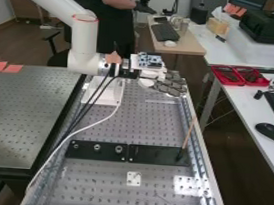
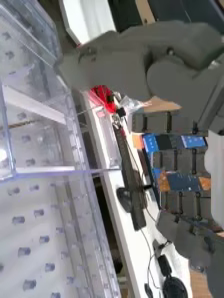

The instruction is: Grab the drill bit and place it in the clear container

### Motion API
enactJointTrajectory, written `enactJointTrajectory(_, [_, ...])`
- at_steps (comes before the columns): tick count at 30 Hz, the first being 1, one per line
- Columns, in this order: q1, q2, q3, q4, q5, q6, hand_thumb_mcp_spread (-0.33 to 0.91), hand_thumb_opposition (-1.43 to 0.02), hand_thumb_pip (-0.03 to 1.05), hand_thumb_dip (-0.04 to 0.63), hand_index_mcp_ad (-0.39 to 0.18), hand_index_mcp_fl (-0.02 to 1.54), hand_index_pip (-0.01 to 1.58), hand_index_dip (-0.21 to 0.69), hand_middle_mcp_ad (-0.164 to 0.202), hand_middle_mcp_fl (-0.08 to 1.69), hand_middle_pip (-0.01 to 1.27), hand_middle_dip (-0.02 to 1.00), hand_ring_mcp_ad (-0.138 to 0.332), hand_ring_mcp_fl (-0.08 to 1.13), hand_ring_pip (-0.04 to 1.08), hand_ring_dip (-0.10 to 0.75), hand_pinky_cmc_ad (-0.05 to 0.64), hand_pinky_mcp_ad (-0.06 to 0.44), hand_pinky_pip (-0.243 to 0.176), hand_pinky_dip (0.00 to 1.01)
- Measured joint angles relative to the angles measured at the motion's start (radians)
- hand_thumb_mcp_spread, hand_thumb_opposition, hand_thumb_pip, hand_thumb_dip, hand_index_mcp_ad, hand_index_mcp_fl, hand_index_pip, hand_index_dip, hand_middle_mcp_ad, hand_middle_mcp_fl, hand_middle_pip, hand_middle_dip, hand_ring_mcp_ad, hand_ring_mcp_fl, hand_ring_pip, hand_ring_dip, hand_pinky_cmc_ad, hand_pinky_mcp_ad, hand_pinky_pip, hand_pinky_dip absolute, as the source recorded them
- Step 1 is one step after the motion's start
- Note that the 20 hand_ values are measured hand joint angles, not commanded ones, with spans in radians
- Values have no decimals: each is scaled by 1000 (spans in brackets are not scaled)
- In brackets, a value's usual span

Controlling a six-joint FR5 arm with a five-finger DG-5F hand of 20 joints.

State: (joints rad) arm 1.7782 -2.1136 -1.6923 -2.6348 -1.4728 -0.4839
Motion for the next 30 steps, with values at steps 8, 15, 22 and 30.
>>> enactJointTrajectory(8, [-10,17,-9,13,-10,-4,471,-773,349,223,-101,152,138,293,59,16,126,175,202,0,94,12,302,164,-77,195])
enactJointTrajectory(15, [-44,98,-37,20,-28,-34,468,-761,344,225,-98,159,119,293,56,12,126,171,206,0,94,12,302,164,-77,192])
enactJointTrajectory(22, [-106,240,-71,-17,-47,-74,410,-716,248,190,-75,152,101,295,59,3,126,171,202,-2,94,12,302,182,-77,192])
enactJointTrajectory(30, [-168,380,-85,-132,-29,-115,382,-709,213,115,-56,136,89,295,61,0,140,171,206,-5,94,12,367,265,-77,227])
